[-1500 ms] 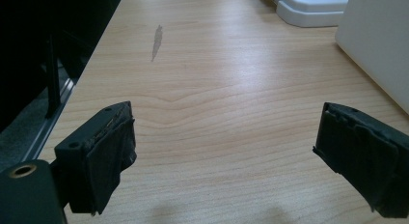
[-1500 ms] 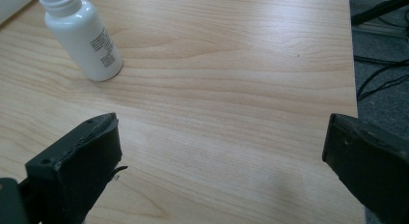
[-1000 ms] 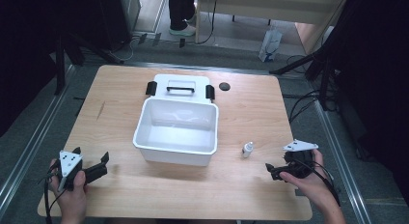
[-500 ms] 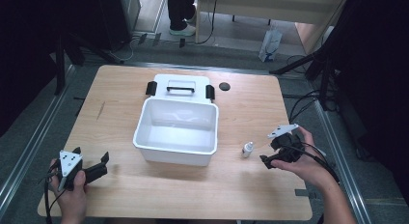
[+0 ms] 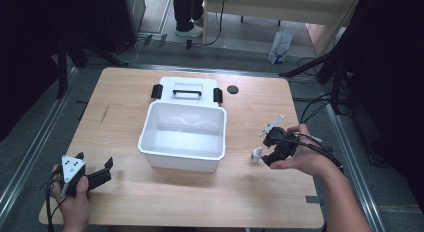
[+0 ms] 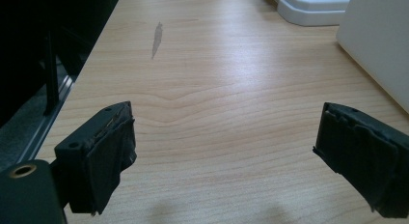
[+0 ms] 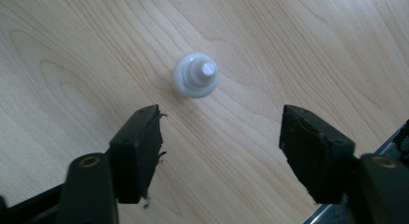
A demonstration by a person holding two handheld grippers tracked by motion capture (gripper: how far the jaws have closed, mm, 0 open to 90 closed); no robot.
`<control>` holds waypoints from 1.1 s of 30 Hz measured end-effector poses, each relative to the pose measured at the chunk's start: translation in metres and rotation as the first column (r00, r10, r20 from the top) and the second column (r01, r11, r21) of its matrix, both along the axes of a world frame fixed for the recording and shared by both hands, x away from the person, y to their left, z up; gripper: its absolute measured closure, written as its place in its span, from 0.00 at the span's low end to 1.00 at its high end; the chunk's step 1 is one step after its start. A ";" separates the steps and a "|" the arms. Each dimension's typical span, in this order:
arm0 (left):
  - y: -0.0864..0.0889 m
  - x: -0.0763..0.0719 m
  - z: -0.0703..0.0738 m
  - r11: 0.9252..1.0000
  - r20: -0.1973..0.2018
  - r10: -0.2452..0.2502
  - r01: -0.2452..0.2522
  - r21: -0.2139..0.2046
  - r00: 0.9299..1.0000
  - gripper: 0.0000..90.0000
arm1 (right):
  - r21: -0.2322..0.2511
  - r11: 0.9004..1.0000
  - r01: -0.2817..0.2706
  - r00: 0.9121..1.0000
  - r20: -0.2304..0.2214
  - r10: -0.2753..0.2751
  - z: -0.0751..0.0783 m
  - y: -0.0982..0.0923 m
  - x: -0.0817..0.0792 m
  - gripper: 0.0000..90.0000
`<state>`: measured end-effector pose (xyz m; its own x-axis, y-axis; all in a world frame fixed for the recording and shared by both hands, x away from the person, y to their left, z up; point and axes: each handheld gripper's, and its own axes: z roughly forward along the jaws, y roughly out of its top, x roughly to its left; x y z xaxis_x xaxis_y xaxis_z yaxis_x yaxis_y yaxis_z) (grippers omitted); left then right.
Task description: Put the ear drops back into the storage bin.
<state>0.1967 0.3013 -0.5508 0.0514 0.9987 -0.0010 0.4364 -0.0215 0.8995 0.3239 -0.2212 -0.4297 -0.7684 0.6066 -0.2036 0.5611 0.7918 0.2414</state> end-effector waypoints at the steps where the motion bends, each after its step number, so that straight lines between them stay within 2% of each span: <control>1: 0.000 0.000 0.000 1.000 0.000 0.000 0.000 0.000 1.000 0.08 | -0.012 1.000 -0.013 1.000 -0.005 0.013 0.000 0.003 0.001 0.41; 2: 0.000 0.000 0.000 1.000 0.001 0.001 -0.001 0.000 1.000 0.08 | -0.018 1.000 -0.022 1.000 -0.011 0.022 0.000 0.005 0.003 0.44; 3: 0.000 0.000 0.000 1.000 0.003 0.000 0.000 0.000 1.000 0.08 | -0.024 0.999 -0.025 0.999 -0.041 0.024 0.001 0.009 0.006 0.47; 4: 0.000 0.000 0.000 1.000 0.003 0.000 0.000 0.000 1.000 0.08 | -0.024 0.999 -0.025 0.999 -0.041 0.024 0.001 0.009 0.006 0.47; 5: 0.000 0.000 0.000 1.000 0.003 0.001 -0.001 0.000 1.000 0.08 | -0.018 1.000 -0.024 0.997 -0.069 0.022 0.001 0.012 0.011 0.49; 9: 0.000 0.001 0.000 1.000 0.003 0.002 -0.002 -0.002 1.000 0.08 | -0.017 0.999 -0.029 0.994 -0.102 0.027 0.002 0.017 0.015 0.54; 14: 0.000 0.001 0.000 1.000 -0.001 0.000 0.000 0.000 1.000 0.08 | -0.016 0.998 -0.063 0.985 -0.161 0.059 0.002 0.026 0.021 0.61; 16: 0.000 0.001 0.000 1.000 0.002 0.001 -0.001 0.000 1.000 0.08 | -0.019 0.998 -0.064 0.984 -0.170 0.060 0.001 0.029 0.024 0.63; 21: -0.001 0.001 0.000 1.000 0.003 0.001 -0.001 0.000 1.000 0.08 | -0.059 0.998 -0.034 0.984 -0.177 0.023 -0.007 0.030 0.033 0.66; 24: 0.000 0.001 0.000 1.000 0.003 0.001 -0.001 0.001 1.000 0.08 | -0.071 0.997 -0.011 0.981 -0.196 -0.003 -0.012 0.031 0.037 0.69; 27: -0.001 0.001 0.000 1.000 0.003 0.000 0.000 0.002 1.000 0.08 | -0.069 0.998 -0.006 0.977 -0.212 -0.009 -0.016 0.032 0.040 0.75; 31: -0.001 0.000 0.000 1.000 0.003 -0.001 0.001 0.006 1.000 0.08 | -0.074 0.997 0.000 0.973 -0.232 -0.017 -0.021 0.033 0.043 0.77; 33: -0.001 0.000 0.000 1.000 0.003 -0.001 0.001 0.010 1.000 0.08 | -0.060 0.998 0.017 0.970 -0.240 -0.031 -0.023 0.033 0.044 0.78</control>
<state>0.1971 0.3001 -0.5509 0.0527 0.9986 0.0088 0.4333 -0.0308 0.9007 0.3676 -0.1883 -0.4524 -0.7844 0.6182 -0.0494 0.6162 0.7859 0.0515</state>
